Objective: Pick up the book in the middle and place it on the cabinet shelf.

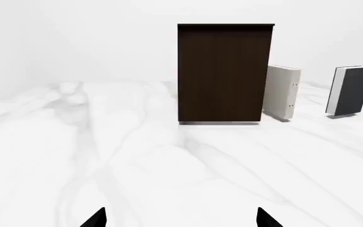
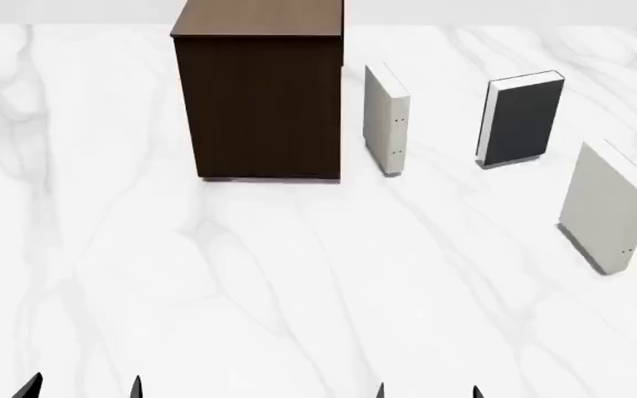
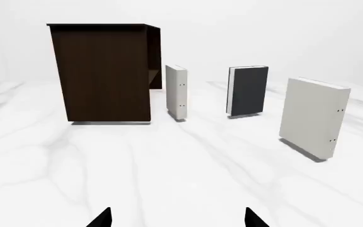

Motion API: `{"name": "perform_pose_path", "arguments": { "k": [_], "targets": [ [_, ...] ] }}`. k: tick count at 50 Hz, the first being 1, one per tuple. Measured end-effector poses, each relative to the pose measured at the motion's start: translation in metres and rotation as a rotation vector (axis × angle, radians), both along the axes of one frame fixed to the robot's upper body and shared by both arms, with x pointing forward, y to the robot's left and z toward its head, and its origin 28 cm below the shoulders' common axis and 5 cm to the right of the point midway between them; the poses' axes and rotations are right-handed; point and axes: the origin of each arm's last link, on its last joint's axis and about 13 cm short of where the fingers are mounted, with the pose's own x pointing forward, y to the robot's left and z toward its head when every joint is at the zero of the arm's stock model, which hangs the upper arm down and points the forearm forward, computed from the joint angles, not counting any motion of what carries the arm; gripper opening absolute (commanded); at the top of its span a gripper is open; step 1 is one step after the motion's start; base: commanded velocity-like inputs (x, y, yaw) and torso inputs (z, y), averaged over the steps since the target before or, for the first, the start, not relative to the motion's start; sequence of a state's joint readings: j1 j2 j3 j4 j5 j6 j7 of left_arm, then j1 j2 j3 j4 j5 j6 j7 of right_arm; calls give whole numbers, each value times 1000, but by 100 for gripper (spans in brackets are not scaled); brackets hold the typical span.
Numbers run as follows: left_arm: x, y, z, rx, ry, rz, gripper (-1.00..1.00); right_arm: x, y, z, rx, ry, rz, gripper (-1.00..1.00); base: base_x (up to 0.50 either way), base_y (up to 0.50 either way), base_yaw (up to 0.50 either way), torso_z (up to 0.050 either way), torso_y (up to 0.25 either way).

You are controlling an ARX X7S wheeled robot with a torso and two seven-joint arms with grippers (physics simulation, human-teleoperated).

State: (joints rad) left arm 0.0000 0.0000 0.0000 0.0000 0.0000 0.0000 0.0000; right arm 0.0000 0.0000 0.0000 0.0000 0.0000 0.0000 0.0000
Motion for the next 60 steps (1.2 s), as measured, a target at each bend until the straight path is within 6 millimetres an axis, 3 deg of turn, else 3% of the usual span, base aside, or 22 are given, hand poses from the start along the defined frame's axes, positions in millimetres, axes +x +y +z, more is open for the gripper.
{"name": "perform_pose_path", "arguments": {
  "k": [33,40,60],
  "targets": [
    [-5,3,9,26,-21,28,100,-3,0,9,10,-59,-33,100,0,0,0,0,0],
    [-8,6,28,43,-93,42,100,-4,2,29,8,-125,-49,100,0,0,0,0,0],
    [-26,0,113,49,-339,31,100,-17,5,109,-3,-365,-41,100,0,0,0,0,0]
  ]
}}
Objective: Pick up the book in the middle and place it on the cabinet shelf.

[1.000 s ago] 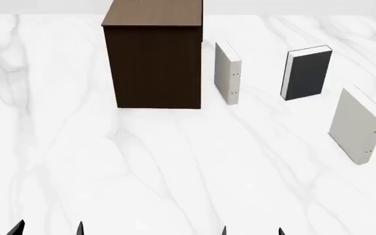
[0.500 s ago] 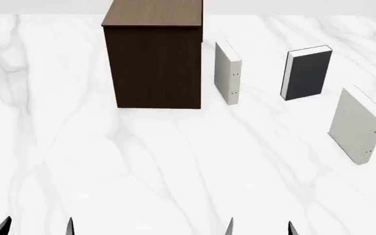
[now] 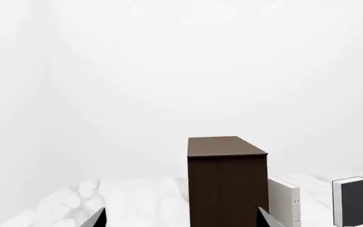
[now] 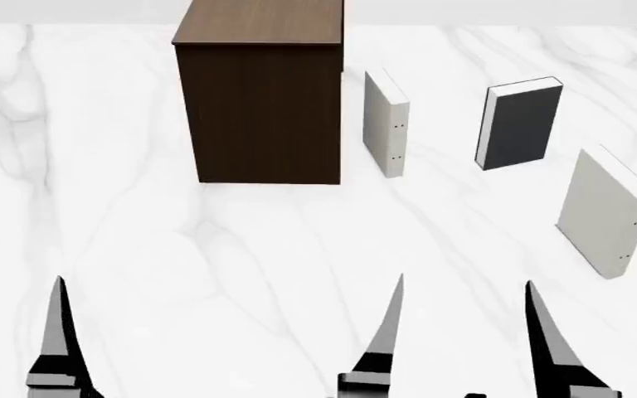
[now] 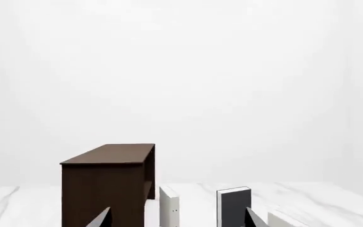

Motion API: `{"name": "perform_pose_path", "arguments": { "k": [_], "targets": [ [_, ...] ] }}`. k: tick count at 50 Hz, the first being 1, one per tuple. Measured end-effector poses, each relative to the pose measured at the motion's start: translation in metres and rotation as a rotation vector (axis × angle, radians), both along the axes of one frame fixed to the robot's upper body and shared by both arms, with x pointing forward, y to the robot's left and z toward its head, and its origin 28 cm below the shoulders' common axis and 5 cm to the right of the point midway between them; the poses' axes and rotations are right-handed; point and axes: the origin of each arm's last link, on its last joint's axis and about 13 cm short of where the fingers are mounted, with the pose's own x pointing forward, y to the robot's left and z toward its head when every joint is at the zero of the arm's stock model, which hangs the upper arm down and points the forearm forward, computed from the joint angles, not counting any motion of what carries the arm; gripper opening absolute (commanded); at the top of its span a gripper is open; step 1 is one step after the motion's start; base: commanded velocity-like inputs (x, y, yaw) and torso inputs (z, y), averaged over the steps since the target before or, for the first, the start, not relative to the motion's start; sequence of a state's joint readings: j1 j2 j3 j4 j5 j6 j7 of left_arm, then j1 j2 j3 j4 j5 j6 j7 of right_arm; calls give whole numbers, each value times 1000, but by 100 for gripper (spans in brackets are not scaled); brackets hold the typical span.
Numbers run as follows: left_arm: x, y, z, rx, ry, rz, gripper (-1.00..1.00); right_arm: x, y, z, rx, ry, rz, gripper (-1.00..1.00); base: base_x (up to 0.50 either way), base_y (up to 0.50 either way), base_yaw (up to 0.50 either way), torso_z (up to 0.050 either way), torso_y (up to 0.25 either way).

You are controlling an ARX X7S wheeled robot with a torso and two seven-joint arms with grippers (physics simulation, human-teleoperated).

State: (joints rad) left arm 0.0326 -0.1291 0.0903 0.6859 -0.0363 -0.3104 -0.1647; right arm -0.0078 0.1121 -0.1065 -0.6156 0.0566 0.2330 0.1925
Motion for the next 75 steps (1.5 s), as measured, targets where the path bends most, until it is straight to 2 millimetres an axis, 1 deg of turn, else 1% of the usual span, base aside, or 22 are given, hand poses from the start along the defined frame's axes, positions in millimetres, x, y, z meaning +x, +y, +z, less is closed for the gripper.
{"name": "perform_pose_path", "arguments": {
  "k": [4,9,17,19,38,75],
  "targets": [
    [-5,-1,13,2,-39,-3,100,-4,0,12,-1,-38,2,100,0,0,0,0,0],
    [-11,-2,25,4,-77,-7,100,-8,0,23,5,-74,4,100,0,0,0,0,0],
    [-17,-3,36,9,-111,-14,100,-10,0,31,10,-94,-8,100,0,0,0,0,0],
    [-18,-4,37,10,-117,-16,100,-11,0,33,16,-99,-11,100,500,0,0,0,0],
    [-22,-4,43,15,-137,-16,100,-13,-1,37,46,-103,-27,100,500,0,0,0,0],
    [-23,-4,44,9,-142,-8,100,-13,-1,36,54,-91,-27,100,500,0,0,0,1]
  ]
}}
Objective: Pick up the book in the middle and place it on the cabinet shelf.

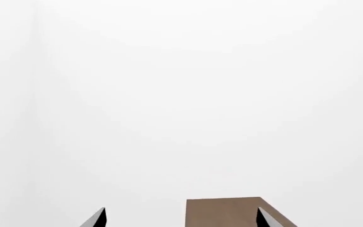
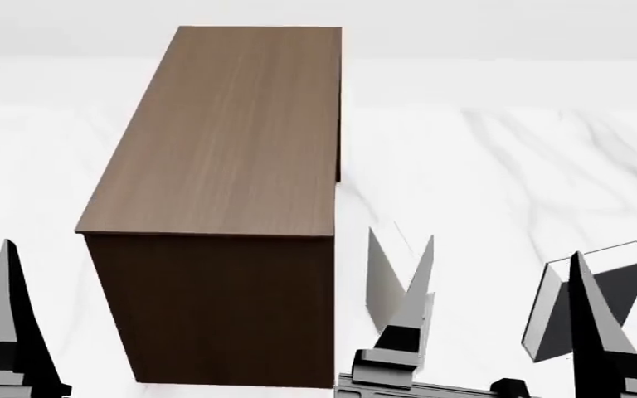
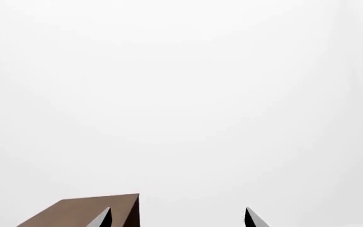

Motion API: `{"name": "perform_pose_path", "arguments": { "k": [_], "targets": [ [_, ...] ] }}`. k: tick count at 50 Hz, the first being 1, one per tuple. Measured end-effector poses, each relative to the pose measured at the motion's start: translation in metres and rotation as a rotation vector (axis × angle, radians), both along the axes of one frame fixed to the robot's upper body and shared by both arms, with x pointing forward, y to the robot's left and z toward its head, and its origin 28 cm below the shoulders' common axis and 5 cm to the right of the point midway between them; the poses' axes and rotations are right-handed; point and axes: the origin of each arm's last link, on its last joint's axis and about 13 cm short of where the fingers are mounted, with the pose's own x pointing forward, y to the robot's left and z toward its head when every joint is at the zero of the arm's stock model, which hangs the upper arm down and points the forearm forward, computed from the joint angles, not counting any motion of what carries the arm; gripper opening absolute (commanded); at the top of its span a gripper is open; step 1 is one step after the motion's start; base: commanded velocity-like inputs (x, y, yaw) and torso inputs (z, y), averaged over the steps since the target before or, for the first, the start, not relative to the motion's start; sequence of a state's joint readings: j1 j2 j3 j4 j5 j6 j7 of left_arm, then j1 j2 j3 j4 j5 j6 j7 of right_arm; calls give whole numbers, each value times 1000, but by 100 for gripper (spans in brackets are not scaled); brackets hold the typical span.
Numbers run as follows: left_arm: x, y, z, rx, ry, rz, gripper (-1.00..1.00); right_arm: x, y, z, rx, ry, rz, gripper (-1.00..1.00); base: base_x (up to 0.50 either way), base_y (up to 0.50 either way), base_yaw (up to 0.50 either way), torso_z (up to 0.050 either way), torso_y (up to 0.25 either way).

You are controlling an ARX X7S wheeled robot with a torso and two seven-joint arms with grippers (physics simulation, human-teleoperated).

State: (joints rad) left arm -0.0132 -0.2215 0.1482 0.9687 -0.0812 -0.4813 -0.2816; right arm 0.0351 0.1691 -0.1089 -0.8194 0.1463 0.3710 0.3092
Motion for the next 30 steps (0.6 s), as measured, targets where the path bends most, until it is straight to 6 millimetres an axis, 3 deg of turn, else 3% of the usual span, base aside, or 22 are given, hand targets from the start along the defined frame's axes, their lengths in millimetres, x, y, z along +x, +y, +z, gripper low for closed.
{"name": "perform_pose_path", "arguments": {
  "k": [19,30],
  "targets": [
    [0,0,0,-4,0,3,100,1,0,-3,-28,11,-16,100,497,0,0,0,1],
    [1,0,0,-7,1,2,100,0,0,-4,-58,-20,-11,100,0,0,-22,0,2]
  ]
}}
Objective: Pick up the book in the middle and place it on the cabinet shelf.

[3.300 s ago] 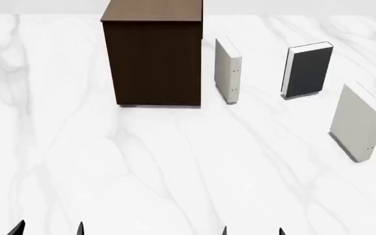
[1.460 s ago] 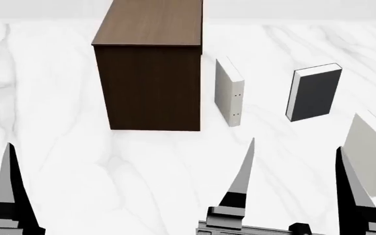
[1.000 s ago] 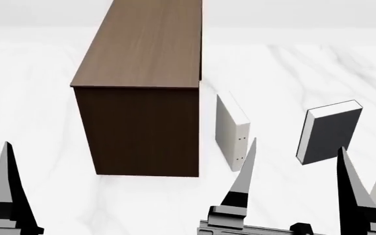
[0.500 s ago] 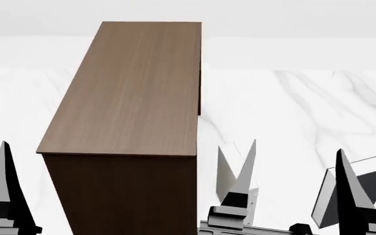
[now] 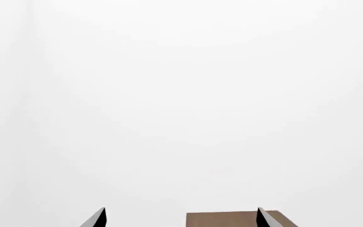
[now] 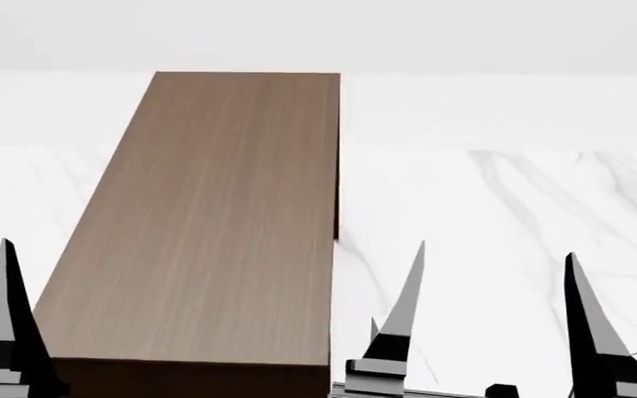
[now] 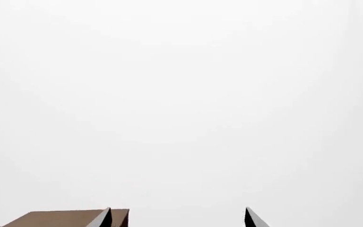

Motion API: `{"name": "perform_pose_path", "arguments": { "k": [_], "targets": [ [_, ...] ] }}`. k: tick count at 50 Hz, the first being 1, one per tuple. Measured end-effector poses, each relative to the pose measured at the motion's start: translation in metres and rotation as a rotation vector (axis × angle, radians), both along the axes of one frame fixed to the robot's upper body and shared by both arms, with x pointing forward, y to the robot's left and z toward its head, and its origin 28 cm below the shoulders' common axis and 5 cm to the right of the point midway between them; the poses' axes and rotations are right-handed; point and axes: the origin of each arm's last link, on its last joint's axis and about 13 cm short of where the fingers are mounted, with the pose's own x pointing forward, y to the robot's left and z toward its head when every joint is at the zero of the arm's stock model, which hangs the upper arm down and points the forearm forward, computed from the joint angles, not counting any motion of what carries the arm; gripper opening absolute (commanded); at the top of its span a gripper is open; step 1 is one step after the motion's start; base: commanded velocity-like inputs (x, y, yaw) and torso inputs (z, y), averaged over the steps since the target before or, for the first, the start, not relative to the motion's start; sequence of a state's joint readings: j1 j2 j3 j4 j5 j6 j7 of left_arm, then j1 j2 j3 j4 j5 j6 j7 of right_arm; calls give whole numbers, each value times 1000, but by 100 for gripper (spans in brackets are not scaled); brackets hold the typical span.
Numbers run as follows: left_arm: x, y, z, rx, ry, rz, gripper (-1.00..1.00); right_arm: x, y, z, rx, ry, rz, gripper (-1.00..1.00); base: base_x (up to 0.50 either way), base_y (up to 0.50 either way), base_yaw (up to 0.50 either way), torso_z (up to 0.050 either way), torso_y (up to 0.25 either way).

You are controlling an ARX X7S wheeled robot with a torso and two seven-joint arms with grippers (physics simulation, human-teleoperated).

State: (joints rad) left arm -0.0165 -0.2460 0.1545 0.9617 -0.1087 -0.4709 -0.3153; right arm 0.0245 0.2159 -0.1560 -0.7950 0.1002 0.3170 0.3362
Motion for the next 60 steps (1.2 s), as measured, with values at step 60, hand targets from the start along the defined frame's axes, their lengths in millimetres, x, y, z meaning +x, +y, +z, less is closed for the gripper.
{"name": "perform_pose_path", "arguments": {
  "k": [60],
  "targets": [
    [-3,0,2,-5,-11,-22,100,3,-1,-5,4,31,-53,100,-34,3,-267,23,0]
  ]
}}
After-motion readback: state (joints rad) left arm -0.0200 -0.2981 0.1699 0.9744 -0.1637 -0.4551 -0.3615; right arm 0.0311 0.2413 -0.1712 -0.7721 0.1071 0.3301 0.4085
